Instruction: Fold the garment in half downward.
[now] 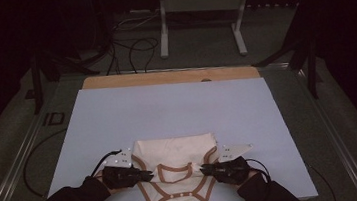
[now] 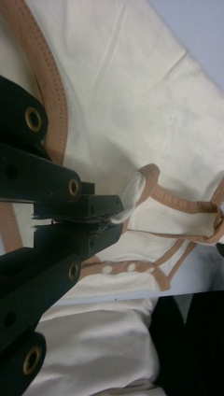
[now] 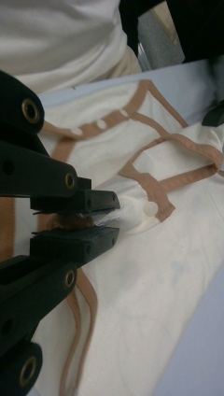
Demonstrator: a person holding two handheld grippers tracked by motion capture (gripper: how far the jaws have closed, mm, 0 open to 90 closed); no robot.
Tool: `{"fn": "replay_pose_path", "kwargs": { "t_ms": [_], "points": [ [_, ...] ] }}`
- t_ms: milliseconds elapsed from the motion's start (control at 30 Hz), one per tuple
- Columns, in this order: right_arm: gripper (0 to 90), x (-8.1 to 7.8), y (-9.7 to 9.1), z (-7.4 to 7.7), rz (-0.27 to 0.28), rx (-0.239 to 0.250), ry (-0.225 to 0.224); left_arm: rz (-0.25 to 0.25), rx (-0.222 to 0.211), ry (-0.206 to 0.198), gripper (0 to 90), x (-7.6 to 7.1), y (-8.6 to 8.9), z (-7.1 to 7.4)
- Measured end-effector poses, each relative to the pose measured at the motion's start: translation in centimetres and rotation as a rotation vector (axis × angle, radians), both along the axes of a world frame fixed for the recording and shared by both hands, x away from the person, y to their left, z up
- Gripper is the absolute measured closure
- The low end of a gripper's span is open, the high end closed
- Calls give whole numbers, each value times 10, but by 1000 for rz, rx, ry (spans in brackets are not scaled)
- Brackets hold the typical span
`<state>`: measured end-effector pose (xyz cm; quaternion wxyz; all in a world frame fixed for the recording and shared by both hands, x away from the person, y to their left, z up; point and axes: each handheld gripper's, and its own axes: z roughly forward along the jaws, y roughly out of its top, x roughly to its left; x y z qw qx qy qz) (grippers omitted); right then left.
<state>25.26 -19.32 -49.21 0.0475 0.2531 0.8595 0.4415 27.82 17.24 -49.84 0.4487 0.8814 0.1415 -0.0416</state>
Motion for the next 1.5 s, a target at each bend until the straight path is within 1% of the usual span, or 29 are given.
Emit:
{"fn": "replay_pose_path", "kwargs": {
  "t_ms": [100,133,200,300,367,433,500,533,567,633,667,700,733,767,800,833,867,900,933,967,1000,1067,1100,1133,1267,1300,1333,1433,1500],
  "points": [
    [817,-3,-1,-3,9,3,9,-2,6,0,865,-1,-1,-1],
    [815,-6,-2,-6,16,-1,18,-16,21,7,865,-4,-2,-4],
    [814,-9,-2,-9,20,1,27,-24,35,10,861,-5,-3,-6],
    [811,-12,-2,-11,21,2,43,-35,41,17,858,-7,-4,-8],
    [807,-13,-3,-12,33,4,44,-47,41,21,854,-9,-5,-10],
    [798,-15,-3,-13,42,5,45,-67,34,37,840,-11,-5,-11],
    [763,-15,-3,-13,46,10,59,-76,34,43,795,-13,-6,-11],
    [749,-16,-4,-13,40,13,66,-83,36,52,788,-13,-6,-11],
    [738,-16,-4,-14,47,19,63,-88,34,52,782,-14,-6,-11],
    [708,-16,-4,-13,55,19,78,-95,41,60,773,-16,-6,-11],
    [706,-17,-4,-13,60,16,73,-101,45,57,774,-17,-7,-11],
    [697,-18,-4,-13,68,17,82,-107,49,54,773,-18,-7,-11],
    [683,-19,-3,-13,68,14,85,-117,48,67,773,-20,-8,-11],
    [671,-19,-3,-13,76,13,78,-134,55,63,774,-21,-9,-10],
    [644,-19,-3,-13,80,17,87,-143,64,54,773,-23,-10,-10],
    [618,-19,-3,-13,86,18,84,-149,65,56,765,-24,-10,-9],
    [618,-19,-3,-13,86,18,84,-149,65,56,762,-24,-10,-9],
    [599,-19,-3,-13,85,21,86,-162,63,51,762,-26,-11,-8],
    [549,-19,-2,-12,84,26,85,-163,64,50,724,-26,-10,-8],
    [528,-20,-2,-10,76,25,91,-163,63,47,711,-27,-10,-7],
    [497,-19,-2,-10,78,31,81,-160,62,36,677,-28,-9,-6],
    [437,-19,-3,-8,66,36,84,-150,65,11,591,-29,-8,-4],
    [410,-18,-4,-7,61,43,81,-142,59,6,570,-28,-6,-3],
    [385,-18,-4,-6,53,50,78,-125,55,3,527,-27,-5,-2],
    [291,-15,-7,-3,29,72,64,-68,43,-16,441,-22,2,4],
    [270,-14,-8,-2,26,75,58,-60,42,-16,411,-21,3,5],
    [246,-13,-8,0,19,73,56,-55,36,-25,402,-19,5,7],
    [195,-11,-8,3,27,75,41,-33,19,-25,341,-16,7,10],
    [190,-7,-9,6,17,74,36,-13,10,-28,277,-13,8,12]
  ]
}}
